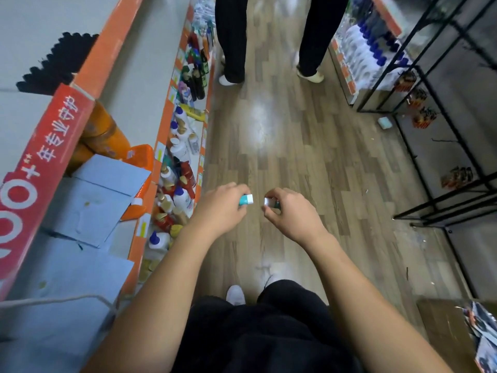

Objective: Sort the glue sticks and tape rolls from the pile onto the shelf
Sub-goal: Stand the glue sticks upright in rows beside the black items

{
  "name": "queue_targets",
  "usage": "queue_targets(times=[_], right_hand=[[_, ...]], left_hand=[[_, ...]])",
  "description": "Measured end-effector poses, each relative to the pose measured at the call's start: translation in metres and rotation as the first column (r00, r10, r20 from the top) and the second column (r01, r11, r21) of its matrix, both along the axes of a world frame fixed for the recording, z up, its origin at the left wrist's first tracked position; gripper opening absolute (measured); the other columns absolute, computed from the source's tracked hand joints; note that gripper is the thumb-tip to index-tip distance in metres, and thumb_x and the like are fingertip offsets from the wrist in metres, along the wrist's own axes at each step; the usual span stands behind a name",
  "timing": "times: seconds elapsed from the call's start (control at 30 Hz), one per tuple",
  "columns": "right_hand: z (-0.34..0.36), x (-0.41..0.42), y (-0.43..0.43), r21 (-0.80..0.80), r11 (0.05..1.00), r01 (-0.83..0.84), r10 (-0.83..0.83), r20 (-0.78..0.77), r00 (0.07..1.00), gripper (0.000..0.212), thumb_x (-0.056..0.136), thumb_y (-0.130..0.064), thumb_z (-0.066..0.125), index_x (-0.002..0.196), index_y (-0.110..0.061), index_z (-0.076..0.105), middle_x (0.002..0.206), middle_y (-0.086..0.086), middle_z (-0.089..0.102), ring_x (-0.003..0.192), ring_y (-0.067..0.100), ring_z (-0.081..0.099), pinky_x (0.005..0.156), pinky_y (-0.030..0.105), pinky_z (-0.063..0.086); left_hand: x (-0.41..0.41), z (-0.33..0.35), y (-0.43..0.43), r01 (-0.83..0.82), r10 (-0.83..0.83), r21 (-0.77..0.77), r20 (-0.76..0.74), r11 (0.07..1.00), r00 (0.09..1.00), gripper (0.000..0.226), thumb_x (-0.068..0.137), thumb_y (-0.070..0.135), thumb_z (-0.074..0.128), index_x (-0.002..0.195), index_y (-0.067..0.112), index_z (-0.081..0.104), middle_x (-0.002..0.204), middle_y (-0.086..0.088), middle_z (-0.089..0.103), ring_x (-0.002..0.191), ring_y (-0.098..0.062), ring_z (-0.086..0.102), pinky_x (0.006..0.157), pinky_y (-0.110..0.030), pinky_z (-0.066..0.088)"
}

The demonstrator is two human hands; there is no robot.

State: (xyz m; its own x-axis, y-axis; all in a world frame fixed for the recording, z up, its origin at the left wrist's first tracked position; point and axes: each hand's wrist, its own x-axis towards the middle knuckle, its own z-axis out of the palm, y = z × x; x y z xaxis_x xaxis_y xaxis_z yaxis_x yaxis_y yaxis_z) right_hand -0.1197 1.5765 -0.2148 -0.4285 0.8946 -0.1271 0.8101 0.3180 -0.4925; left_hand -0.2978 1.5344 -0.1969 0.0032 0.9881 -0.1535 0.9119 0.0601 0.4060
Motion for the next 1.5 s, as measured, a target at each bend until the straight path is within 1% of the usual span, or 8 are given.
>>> queue_targets(times=[0.2, 0.33, 0.47, 0.6, 0.73, 1.1, 1.33, 1.5], right_hand=[[-0.003, -0.02, 0.056, -0.019, 1.0, -0.017, 0.017, 0.003, 1.0, 0.023, 0.09, -0.037, 0.059, 0.108, -0.024, 0.062, 0.1, -0.007, 0.063, 0.091, 0.016, 0.06, 0.068, 0.028, 0.043], [-0.007, -0.033, 0.104, -0.038, 0.998, -0.04, 0.039, -0.007, 0.999, 0.024, 0.091, -0.036, 0.057, 0.11, -0.023, 0.062, 0.102, -0.004, 0.065, 0.095, 0.018, 0.061, 0.076, 0.037, 0.052], [-0.007, -0.049, 0.172, -0.026, 0.997, -0.07, 0.07, 0.001, 0.998, 0.027, 0.091, -0.038, 0.056, 0.114, -0.024, 0.061, 0.106, -0.002, 0.066, 0.1, 0.021, 0.06, 0.079, 0.039, 0.052], [0.0, -0.058, 0.243, -0.034, 0.995, -0.095, 0.094, -0.017, 0.995, 0.028, 0.09, -0.036, 0.057, 0.114, -0.022, 0.062, 0.107, -0.001, 0.068, 0.1, 0.023, 0.061, 0.078, 0.04, 0.053], [0.008, -0.067, 0.306, -0.051, 0.993, -0.11, 0.111, 0.005, 0.994, 0.027, 0.091, -0.036, 0.056, 0.114, -0.023, 0.062, 0.108, 0.0, 0.068, 0.1, 0.025, 0.062, 0.08, 0.04, 0.053], [0.011, -0.131, 0.409, -0.047, 0.968, -0.246, 0.246, -0.009, 0.969, 0.027, 0.091, -0.036, 0.057, 0.113, -0.022, 0.06, 0.104, 0.002, 0.069, 0.098, 0.027, 0.063, 0.077, 0.041, 0.053], [0.019, -0.211, 0.45, 0.004, 0.914, -0.406, 0.406, -0.065, 0.912, 0.02, 0.088, -0.031, 0.061, 0.106, -0.023, 0.061, 0.103, 0.001, 0.064, 0.095, 0.024, 0.063, 0.074, 0.038, 0.052], [0.018, -0.263, 0.444, 0.008, 0.81, -0.586, 0.584, -0.099, 0.806, 0.021, 0.088, -0.03, 0.06, 0.108, -0.023, 0.063, 0.105, 0.003, 0.064, 0.096, 0.025, 0.061, 0.076, 0.042, 0.053]], left_hand=[[-0.02, -0.009, 0.05, -0.022, 0.023, -0.034, 0.032, 0.999, 0.999, 0.024, 0.092, 0.023, 0.056, 0.115, 0.026, 0.058, 0.108, 0.003, 0.058, 0.095, -0.02, 0.058, 0.078, -0.037, 0.049], [-0.033, -0.015, 0.096, -0.046, 0.046, -0.026, -0.005, 0.999, 0.999, 0.023, 0.091, 0.024, 0.056, 0.113, 0.028, 0.058, 0.107, 0.004, 0.057, 0.096, -0.022, 0.058, 0.072, -0.034, 0.042], [-0.045, -0.014, 0.153, -0.077, 0.077, -0.022, -0.014, 0.997, 0.997, 0.022, 0.091, 0.025, 0.057, 0.113, 0.028, 0.058, 0.108, 0.004, 0.059, 0.094, -0.019, 0.058, 0.076, -0.038, 0.05], [-0.049, -0.006, 0.218, -0.099, 0.098, -0.013, -0.023, 0.995, 0.995, 0.023, 0.091, 0.024, 0.057, 0.114, 0.026, 0.059, 0.109, 0.003, 0.06, 0.093, -0.019, 0.059, 0.075, -0.036, 0.049], [-0.057, 0.001, 0.268, -0.155, 0.155, -0.006, -0.013, 0.988, 0.988, 0.025, 0.09, 0.021, 0.057, 0.116, 0.023, 0.059, 0.109, 0.001, 0.06, 0.094, -0.021, 0.059, 0.079, -0.042, 0.052], [-0.114, 0.001, 0.356, -0.282, 0.282, -0.016, 0.013, 0.959, 0.959, 0.024, 0.09, 0.022, 0.059, 0.114, 0.024, 0.06, 0.108, 0.001, 0.061, 0.093, -0.02, 0.058, 0.078, -0.041, 0.051], [-0.174, 0.004, 0.375, -0.413, 0.413, 0.028, -0.004, 0.91, 0.91, 0.023, 0.087, 0.024, 0.057, 0.11, 0.025, 0.061, 0.107, 0.002, 0.062, 0.094, -0.023, 0.06, 0.076, -0.04, 0.051], [-0.207, 0.006, 0.35, -0.574, 0.574, 0.011, -0.032, 0.819, 0.818, 0.026, 0.083, 0.029, 0.057, 0.109, 0.026, 0.061, 0.112, 0.0, 0.062, 0.103, -0.027, 0.059, 0.076, -0.035, 0.047]])
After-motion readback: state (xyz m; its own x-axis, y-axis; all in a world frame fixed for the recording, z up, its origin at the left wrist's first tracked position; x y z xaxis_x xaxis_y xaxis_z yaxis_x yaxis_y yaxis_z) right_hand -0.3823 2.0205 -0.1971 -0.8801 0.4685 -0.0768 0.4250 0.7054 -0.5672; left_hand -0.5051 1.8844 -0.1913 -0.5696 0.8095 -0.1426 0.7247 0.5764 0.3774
